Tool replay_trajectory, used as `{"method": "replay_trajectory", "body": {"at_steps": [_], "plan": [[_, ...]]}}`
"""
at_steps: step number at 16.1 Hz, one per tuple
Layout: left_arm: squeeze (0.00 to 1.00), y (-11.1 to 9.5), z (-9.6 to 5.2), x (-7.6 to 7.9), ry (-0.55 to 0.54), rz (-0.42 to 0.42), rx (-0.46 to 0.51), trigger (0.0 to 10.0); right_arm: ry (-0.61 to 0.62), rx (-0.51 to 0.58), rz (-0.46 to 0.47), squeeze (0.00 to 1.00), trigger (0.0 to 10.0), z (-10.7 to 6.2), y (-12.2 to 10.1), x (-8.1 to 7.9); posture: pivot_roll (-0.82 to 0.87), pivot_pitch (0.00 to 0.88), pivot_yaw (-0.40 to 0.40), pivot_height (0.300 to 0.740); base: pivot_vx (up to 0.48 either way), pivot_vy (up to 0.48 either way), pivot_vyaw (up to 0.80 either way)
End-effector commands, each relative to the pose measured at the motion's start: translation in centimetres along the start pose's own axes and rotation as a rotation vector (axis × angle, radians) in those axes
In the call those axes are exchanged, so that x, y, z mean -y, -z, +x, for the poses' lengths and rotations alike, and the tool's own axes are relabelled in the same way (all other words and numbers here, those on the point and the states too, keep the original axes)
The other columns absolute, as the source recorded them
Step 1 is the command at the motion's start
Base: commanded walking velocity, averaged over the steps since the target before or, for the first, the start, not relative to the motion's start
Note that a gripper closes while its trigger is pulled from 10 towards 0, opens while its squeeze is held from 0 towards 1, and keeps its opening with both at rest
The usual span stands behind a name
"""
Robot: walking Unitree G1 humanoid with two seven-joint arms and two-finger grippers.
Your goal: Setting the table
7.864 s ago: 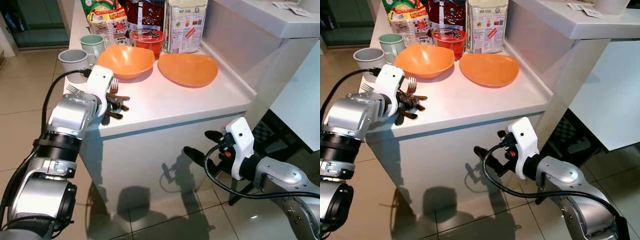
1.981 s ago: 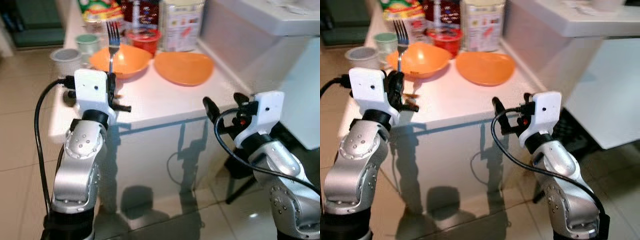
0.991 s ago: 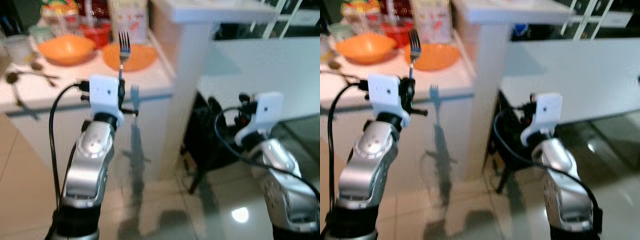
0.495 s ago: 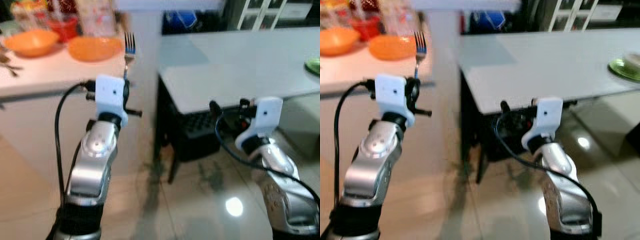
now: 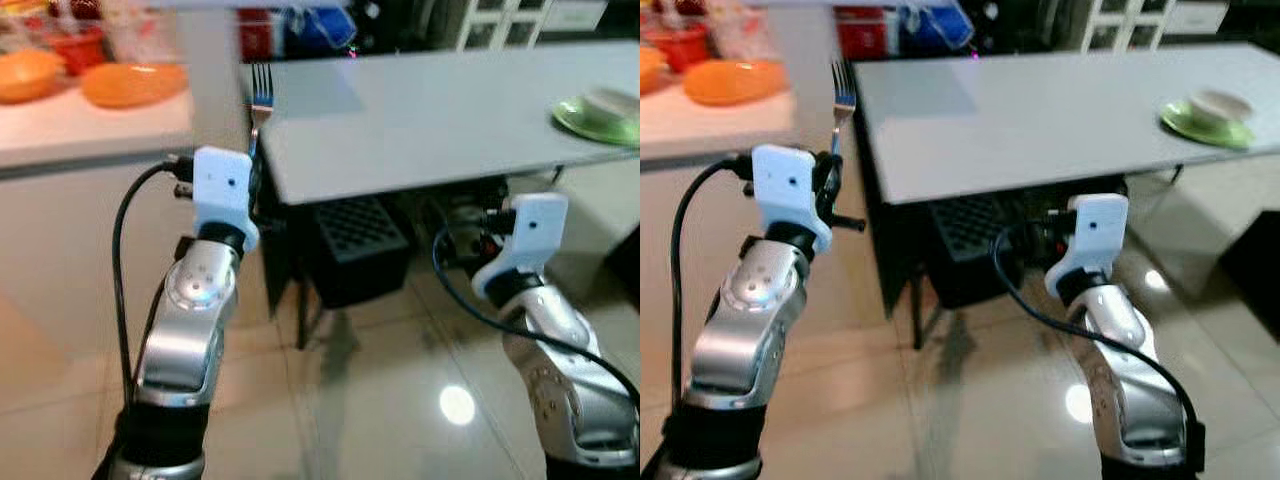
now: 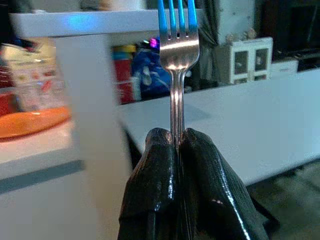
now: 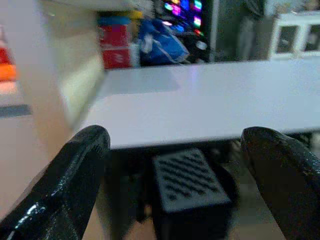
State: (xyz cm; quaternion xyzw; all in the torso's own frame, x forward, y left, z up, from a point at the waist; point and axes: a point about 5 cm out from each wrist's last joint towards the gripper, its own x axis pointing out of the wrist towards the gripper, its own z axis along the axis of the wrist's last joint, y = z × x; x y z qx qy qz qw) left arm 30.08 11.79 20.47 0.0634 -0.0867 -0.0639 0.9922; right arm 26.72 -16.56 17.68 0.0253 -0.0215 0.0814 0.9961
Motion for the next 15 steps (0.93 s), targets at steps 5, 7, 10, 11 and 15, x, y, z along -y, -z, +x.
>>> {"method": "replay_trajectory", "body": {"at_steps": [5,7,10,11,15], "plan": [[0.0,-0.3,0.4,0.0,-0.018,-0.015,-0.002,10.0,0.03,0.014,-0.008,0.0,10.0,0.1,-0.5,0.5,-0.01,0.0,0.006,0.74,0.0,-0.229,0.0],[0.0,-0.9,0.4,0.2,0.016,0.026,0.034,10.0,0.042,0.006,0.008,0.0,10.0,0.1,-0.4,0.6,-0.01,0.0,0.005,0.74,0.0,0.0,0.0],[0.0,-1.4,0.3,0.4,0.045,0.04,0.071,10.0,0.063,-0.005,0.032,0.0,10.0,0.1,-0.2,0.9,0.0,0.0,0.004,0.74,0.0,0.0,-0.26],[0.0,-1.4,0.3,0.4,0.05,0.042,0.077,10.0,0.071,-0.006,0.036,0.0,10.0,0.1,-0.2,1.0,0.0,0.0,0.004,0.74,0.0,0.0,-0.79],[0.0,-1.4,0.3,0.6,0.073,0.041,0.082,10.0,0.088,-0.008,0.042,0.0,10.0,0.0,-0.1,1.3,-0.01,0.0,0.011,0.74,0.223,0.0,-0.8]]}}
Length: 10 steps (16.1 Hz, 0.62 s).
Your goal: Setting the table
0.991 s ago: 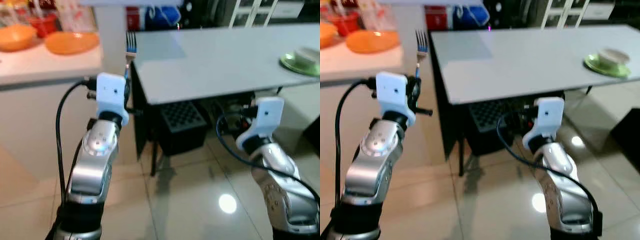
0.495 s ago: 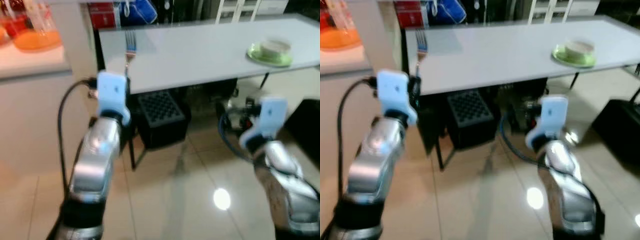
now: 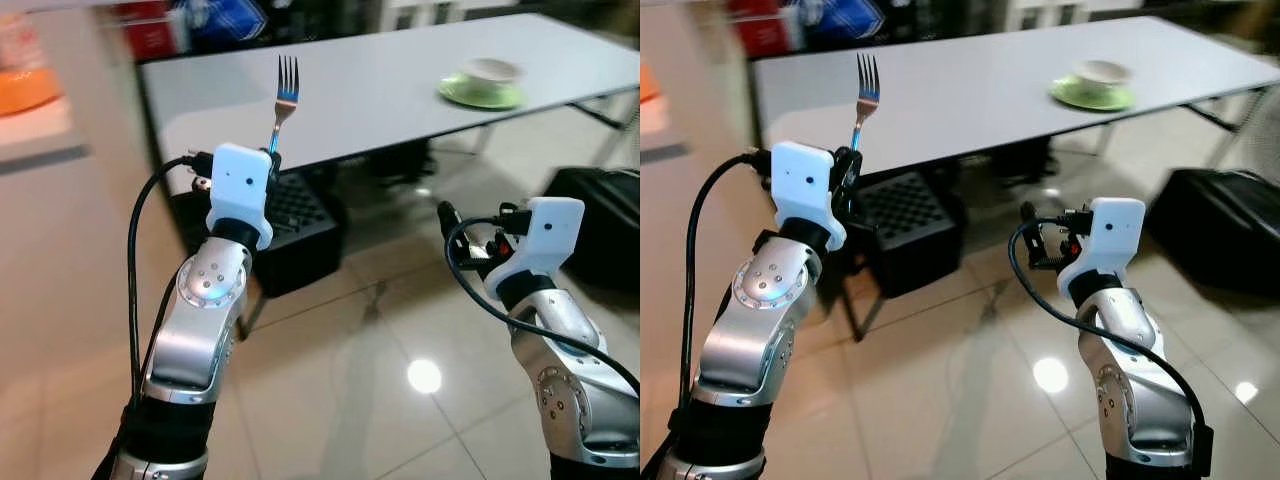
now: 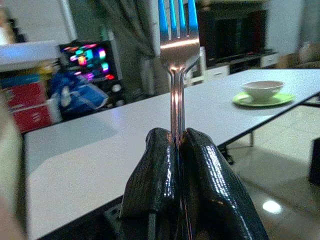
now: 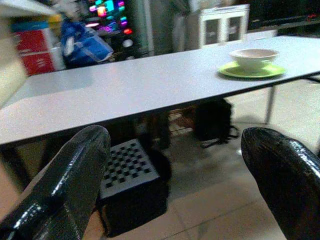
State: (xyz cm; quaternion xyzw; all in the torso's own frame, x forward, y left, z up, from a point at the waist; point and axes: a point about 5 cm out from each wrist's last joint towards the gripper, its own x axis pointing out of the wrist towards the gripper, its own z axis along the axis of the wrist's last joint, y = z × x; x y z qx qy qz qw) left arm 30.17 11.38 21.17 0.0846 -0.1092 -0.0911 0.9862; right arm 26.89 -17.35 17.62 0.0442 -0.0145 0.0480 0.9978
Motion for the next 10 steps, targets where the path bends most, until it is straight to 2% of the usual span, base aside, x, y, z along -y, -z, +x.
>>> {"method": "replay_trajectory", "body": {"at_steps": [1,8,10], "plan": [[0.0,-0.63,0.06,0.26,0.02,-0.001,0.036,10.0,0.022,0.001,0.005,0.0,10.0,-0.01,-0.15,0.48,-0.01,0.0,0.011,0.74,0.401,0.0,-0.8],[0.0,-0.56,0.18,0.68,0.045,-0.014,0.039,10.0,0.047,0.003,-0.002,0.0,10.0,-0.16,-0.23,1.02,-0.03,0.0,0.017,0.74,0.428,0.0,-0.8],[0.0,-0.54,0.26,0.76,0.048,-0.013,0.039,10.0,0.054,0.003,-0.012,0.0,10.0,-0.17,-0.24,1.17,-0.03,0.0,0.017,0.74,0.437,0.0,-0.23]]}}
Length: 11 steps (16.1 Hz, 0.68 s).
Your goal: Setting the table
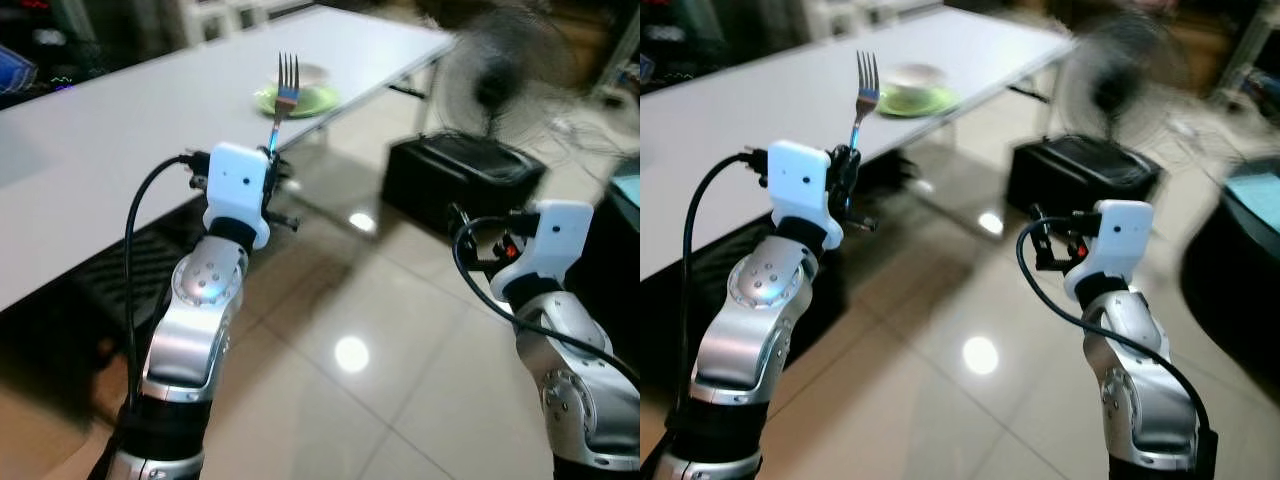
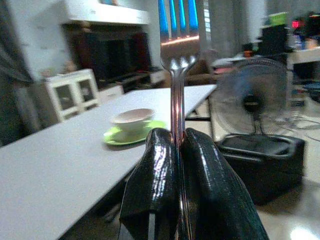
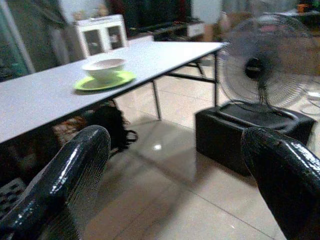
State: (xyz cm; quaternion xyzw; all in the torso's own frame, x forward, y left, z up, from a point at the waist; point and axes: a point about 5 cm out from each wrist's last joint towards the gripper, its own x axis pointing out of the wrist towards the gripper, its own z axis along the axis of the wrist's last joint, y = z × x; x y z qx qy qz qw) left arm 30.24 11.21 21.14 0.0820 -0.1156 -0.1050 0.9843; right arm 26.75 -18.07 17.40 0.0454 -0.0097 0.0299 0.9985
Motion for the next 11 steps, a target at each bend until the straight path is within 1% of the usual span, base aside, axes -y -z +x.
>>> {"method": "replay_trajectory", "body": {"at_steps": [1,4,11], "plan": [[0.0,-0.5,0.26,0.51,0.015,-0.005,0.02,10.0,0.015,0.013,-0.016,0.0,10.0,0.07,-0.42,0.43,-0.03,0.0,0.015,0.74,0.439,0.0,0.0],[0.0,-0.32,0.41,0.32,-0.001,-0.004,0.012,10.0,-0.005,0.02,-0.03,0.0,10.0,0.22,-0.66,0.26,-0.03,0.0,0.012,0.74,0.436,0.0,0.0],[0.0,-0.07,0.7,0.06,-0.015,0.0,-0.003,10.0,-0.006,0.009,-0.039,0.0,10.0,0.16,-0.54,0.31,-0.03,0.0,0.012,0.74,0.438,0.0,0.0]]}}
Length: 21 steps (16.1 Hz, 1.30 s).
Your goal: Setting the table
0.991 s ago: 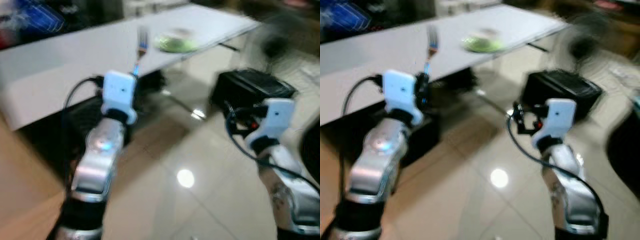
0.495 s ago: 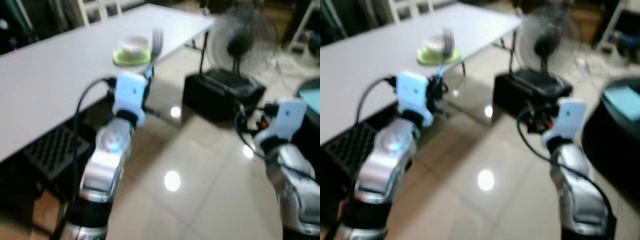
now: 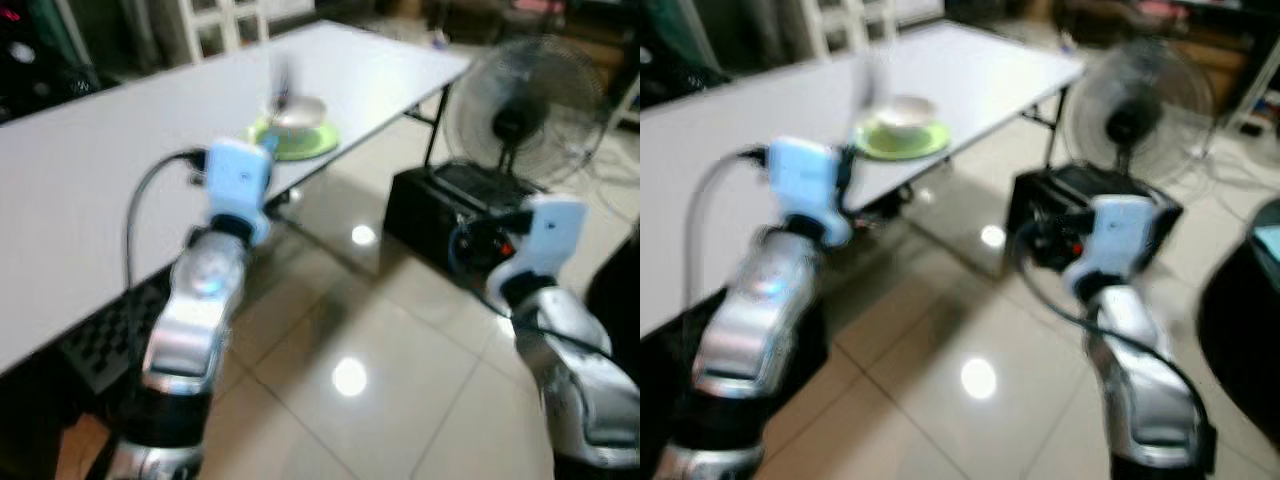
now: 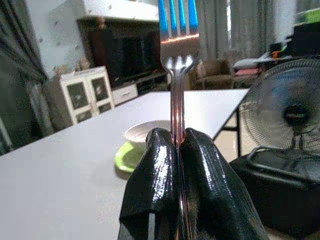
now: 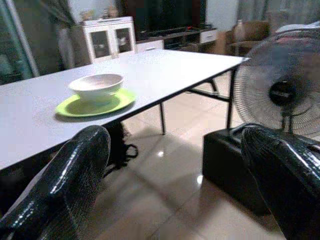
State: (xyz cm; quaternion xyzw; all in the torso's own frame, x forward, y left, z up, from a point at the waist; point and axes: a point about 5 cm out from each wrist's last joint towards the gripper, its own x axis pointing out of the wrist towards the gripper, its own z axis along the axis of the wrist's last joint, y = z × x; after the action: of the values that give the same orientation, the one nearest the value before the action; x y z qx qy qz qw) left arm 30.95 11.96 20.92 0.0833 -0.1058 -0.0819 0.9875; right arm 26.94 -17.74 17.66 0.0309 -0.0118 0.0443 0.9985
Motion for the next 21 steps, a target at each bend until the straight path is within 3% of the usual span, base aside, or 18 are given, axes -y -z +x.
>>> {"method": "replay_trajectory", "body": {"at_steps": [1,6,10,19,21], "plan": [[0.0,-0.5,0.2,0.9,0.03,-0.006,0.02,10.0,0.023,0.006,-0.011,0.0,10.0,-0.1,-0.3,0.7,-0.03,0.0,0.012,0.74,0.439,0.0,0.0],[0.0,-0.5,0.5,0.9,0.043,0.004,0.006,10.0,-0.029,-0.013,-0.021,0.0,10.0,-0.2,-0.1,0.1,-0.03,0.0,0.023,0.74,0.442,0.0,0.0],[0.0,-0.4,1.0,0.9,0.06,0.022,-0.011,10.0,-0.262,-0.036,-0.007,0.0,10.0,-0.9,0.0,-2.5,-0.03,0.0,0.032,0.74,0.444,0.0,0.0],[0.0,-0.2,1.5,1.9,0.118,-0.003,-0.018,10.0,-0.337,-0.072,-0.052,0.0,10.0,-1.4,0.2,-3.0,-0.04,0.0,0.044,0.74,0.446,0.0,0.0],[0.0,0.2,1.8,2.4,0.139,-0.014,-0.061,10.0,-0.346,-0.078,-0.057,0.0,10.0,-1.5,0.2,-3.0,-0.05,0.0,0.047,0.74,0.324,0.0,0.0]]}}
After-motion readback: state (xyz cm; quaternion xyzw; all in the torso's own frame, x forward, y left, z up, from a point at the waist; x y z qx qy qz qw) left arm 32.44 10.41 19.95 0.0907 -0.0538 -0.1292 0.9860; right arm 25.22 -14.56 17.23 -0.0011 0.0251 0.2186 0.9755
